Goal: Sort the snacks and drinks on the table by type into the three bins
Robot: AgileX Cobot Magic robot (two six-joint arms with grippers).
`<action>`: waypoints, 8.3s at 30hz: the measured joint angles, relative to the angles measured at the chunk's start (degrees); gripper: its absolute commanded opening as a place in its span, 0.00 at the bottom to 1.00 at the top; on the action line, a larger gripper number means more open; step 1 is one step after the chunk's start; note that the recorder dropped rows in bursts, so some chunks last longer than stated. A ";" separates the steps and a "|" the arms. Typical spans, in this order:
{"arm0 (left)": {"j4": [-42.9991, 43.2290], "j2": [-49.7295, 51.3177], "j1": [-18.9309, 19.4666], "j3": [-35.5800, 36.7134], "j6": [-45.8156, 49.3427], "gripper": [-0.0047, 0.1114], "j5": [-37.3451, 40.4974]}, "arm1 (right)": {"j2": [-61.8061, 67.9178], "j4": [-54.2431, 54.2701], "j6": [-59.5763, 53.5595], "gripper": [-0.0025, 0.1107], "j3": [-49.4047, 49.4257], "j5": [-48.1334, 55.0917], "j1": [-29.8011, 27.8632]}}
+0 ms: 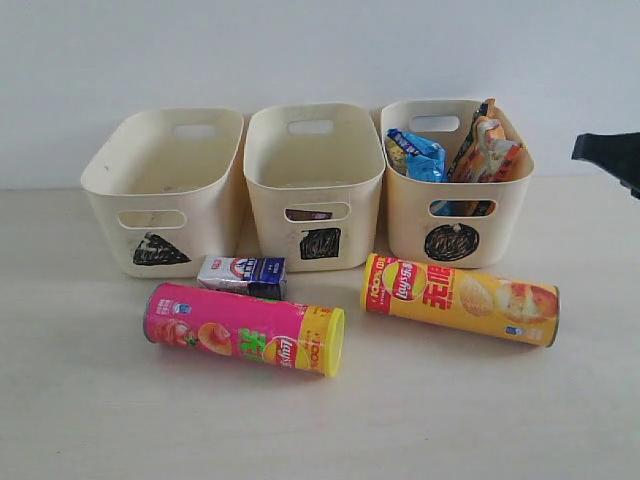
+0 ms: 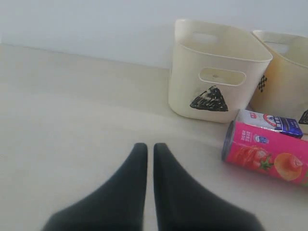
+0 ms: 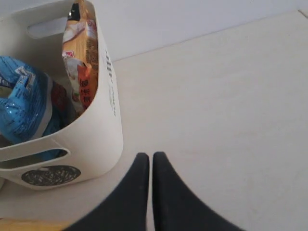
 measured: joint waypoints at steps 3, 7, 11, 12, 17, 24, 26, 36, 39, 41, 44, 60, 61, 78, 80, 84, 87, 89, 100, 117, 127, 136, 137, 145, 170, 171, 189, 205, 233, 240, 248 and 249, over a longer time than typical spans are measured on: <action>0.00 0.00 0.00 0.00 0.00 0.08 0.00 | -2.74 0.00 1.14 0.02 2.42 0.00 0.00; 0.00 0.00 0.00 0.00 0.00 0.08 0.00 | -6.76 -3.03 7.90 0.02 5.03 0.84 0.00; 0.00 0.00 0.00 0.00 0.00 0.08 0.00 | -10.74 -11.10 20.36 0.02 7.36 4.86 0.00; 0.00 0.00 0.00 0.00 0.00 0.08 0.00 | -11.86 -11.80 21.94 0.02 7.93 6.40 0.00; 0.00 0.00 0.00 0.00 0.00 0.08 0.00 | -17.70 -13.55 24.32 0.02 10.07 10.97 0.00; 0.00 0.00 0.00 0.00 0.00 0.08 0.00 | -27.90 -19.91 24.77 0.02 11.91 3.74 0.00; 0.00 0.00 0.00 0.00 0.00 0.08 0.00 | -30.99 -20.46 22.76 0.02 12.56 1.16 0.00; 0.00 0.00 0.00 0.00 0.00 0.08 0.00 | -39.66 -21.15 0.21 0.02 17.51 -13.72 0.00; 0.00 0.00 0.00 0.00 0.00 0.08 0.00 | -39.92 -21.43 -1.19 0.02 18.72 -18.90 0.00; 0.00 0.00 0.00 0.00 0.00 0.08 0.00 | -39.92 -21.53 0.39 0.02 19.26 -20.20 0.00; 0.00 0.00 0.00 0.00 0.00 0.08 0.00 | -39.92 -21.53 3.06 0.02 20.58 -21.58 0.00; 0.00 0.00 0.00 0.00 0.00 0.08 0.00 | -40.37 -21.89 -45.92 0.02 22.52 -8.25 0.00; 0.00 0.00 0.00 0.00 0.00 0.08 0.00 | -40.37 -22.00 -48.93 0.02 22.52 -5.39 0.00; 1.86 0.00 0.00 0.00 0.08 0.08 -0.38 | -53.44 12.33 -37.37 0.02 24.80 -4.47 0.00; 1.86 0.00 0.00 0.00 0.08 0.08 -1.67 | -54.68 15.73 -35.80 0.02 27.27 -8.52 0.00; 0.59 0.00 0.00 0.00 0.08 0.08 -7.38 | -55.68 19.09 -33.21 0.02 31.90 -15.81 0.00; -1.36 0.00 0.00 0.00 -0.97 0.08 -12.24 | -55.80 24.21 -33.34 0.02 34.24 -18.46 0.00; -2.39 0.00 0.00 0.00 -2.01 0.08 -15.17 | -55.88 27.93 -35.04 0.02 35.10 -20.30 0.00; -3.10 -0.02 0.00 0.00 -5.49 0.08 -34.43 | -57.56 85.48 -75.87 0.02 42.23 -32.70 0.00; 3.48 0.01 0.00 -15.10 -21.53 0.08 -6.30 | -57.59 92.90 -91.62 0.02 45.03 -28.16 -0.04; 4.20 7.68 -2.61 -32.86 4.91 0.08 12.39 | -57.59 93.29 -91.72 0.02 45.03 -25.94 -0.04; -4.41 29.62 -11.47 -51.95 18.59 0.08 46.13 | -57.59 93.53 -92.34 0.02 45.03 -23.07 -0.04; -6.66 32.21 -12.45 -53.52 20.16 0.08 48.62 | -57.59 93.53 -92.34 0.02 45.03 -23.01 -0.04; -28.97 51.78 -21.95 -61.59 46.21 0.08 52.52 | -57.59 93.53 -92.34 0.02 45.03 -22.29 -0.04; 7.87 86.62 -41.08 -69.69 54.01 0.77 36.59 | -57.59 93.53 -92.34 0.02 45.03 -22.19 -0.04; 8.12 88.20 -41.08 -69.69 55.89 0.77 34.36 | -57.59 93.53 -92.34 0.02 45.03 -22.19 -0.04; 6.38 105.85 -41.08 -69.69 65.34 0.77 20.04 | -57.59 93.53 -92.34 0.02 45.03 -22.19 -0.04; 8.12 114.98 -41.08 -69.69 66.27 0.77 9.72 | -57.59 93.53 -92.34 0.02 45.03 -22.19 -0.04; 8.26 105.79 -41.08 -70.41 42.05 0.08 12.83 | -57.59 93.57 -92.34 0.02 45.03 -22.19 -0.04; 8.26 97.63 -41.08 -70.41 29.20 0.08 15.40 | -57.59 93.57 -92.34 0.02 45.03 -22.19 -0.04; 8.13 88.59 -38.48 -70.41 18.91 0.08 13.85 | -57.59 93.57 -92.34 0.02 45.03 -22.19 -0.04; 8.13 87.53 -37.63 -70.41 17.47 0.08 13.23 | -57.59 93.57 -92.34 0.02 45.03 -22.19 -0.04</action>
